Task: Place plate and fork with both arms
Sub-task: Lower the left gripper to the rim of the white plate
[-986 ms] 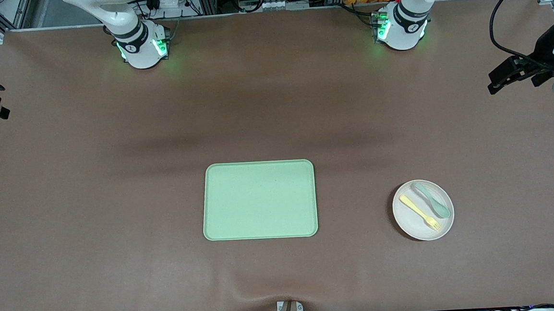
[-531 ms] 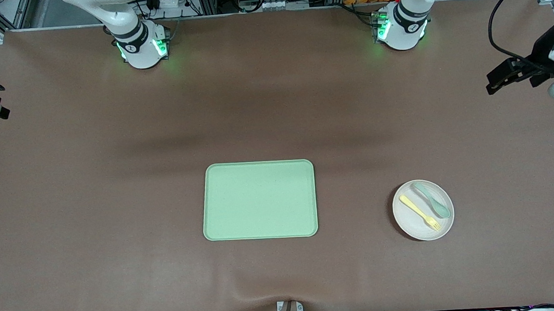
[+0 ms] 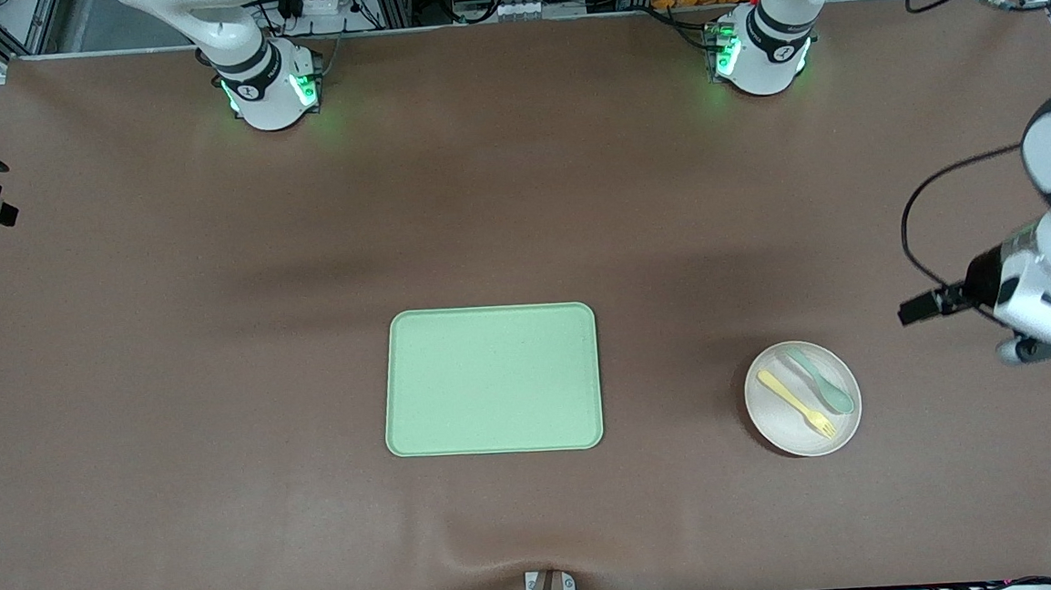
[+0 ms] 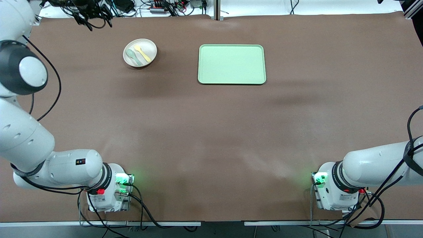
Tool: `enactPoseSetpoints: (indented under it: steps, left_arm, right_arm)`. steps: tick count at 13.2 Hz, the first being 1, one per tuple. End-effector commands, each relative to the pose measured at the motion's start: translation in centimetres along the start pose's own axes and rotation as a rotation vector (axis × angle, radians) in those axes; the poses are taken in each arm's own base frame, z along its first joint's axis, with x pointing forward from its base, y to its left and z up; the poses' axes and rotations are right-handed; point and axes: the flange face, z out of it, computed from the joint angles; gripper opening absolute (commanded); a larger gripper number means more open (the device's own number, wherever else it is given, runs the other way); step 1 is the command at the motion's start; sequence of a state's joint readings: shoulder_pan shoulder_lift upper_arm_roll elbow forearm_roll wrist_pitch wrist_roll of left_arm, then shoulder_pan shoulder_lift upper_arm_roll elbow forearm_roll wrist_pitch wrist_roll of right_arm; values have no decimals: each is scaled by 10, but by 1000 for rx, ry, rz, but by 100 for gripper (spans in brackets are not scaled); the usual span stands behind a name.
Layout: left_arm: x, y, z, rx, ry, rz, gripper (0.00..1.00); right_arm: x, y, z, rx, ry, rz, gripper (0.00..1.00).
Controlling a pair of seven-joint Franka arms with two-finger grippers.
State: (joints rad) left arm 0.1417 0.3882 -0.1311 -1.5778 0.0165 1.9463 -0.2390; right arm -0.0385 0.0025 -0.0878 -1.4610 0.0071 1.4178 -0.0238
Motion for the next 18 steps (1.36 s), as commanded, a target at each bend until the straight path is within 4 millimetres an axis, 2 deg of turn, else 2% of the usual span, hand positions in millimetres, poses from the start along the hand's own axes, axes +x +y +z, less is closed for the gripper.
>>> enactPoseSetpoints:
  steps: [1,2,3,4,7,9,12,14,18]
  left_arm:
    - [23,5,71,-11,-9,-151,100]
    - [24,12,94,-6,-25,-185,100]
    - [22,11,127,-4,-55,-215,100]
    - [17,9,147,-10,-45,-231,100]
    - [7,5,184,-26,-13,-257,100]
    - [5,1,191,-23,-24,-262,100]
    - [-5,-17,197,-13,-49,-285,82]
    - [-3,-23,198,-16,-52,-298,76]
    - [-1,-17,199,-72,-59,-346,74]
  right_arm:
    - [-1,1,-3,-5,3,9,100]
    - [-1,1,-3,-5,3,7,100]
    - [-1,1,-3,-5,3,7,100]
    - [-1,1,-3,-5,3,7,100]
    - [-1,2,-3,-5,4,9,100]
    - [-1,2,-3,-5,4,9,100]
    - [-1,2,-3,-5,4,9,100]
    - [-1,1,-3,-5,4,7,100]
    - [-1,1,-3,-5,4,6,100]
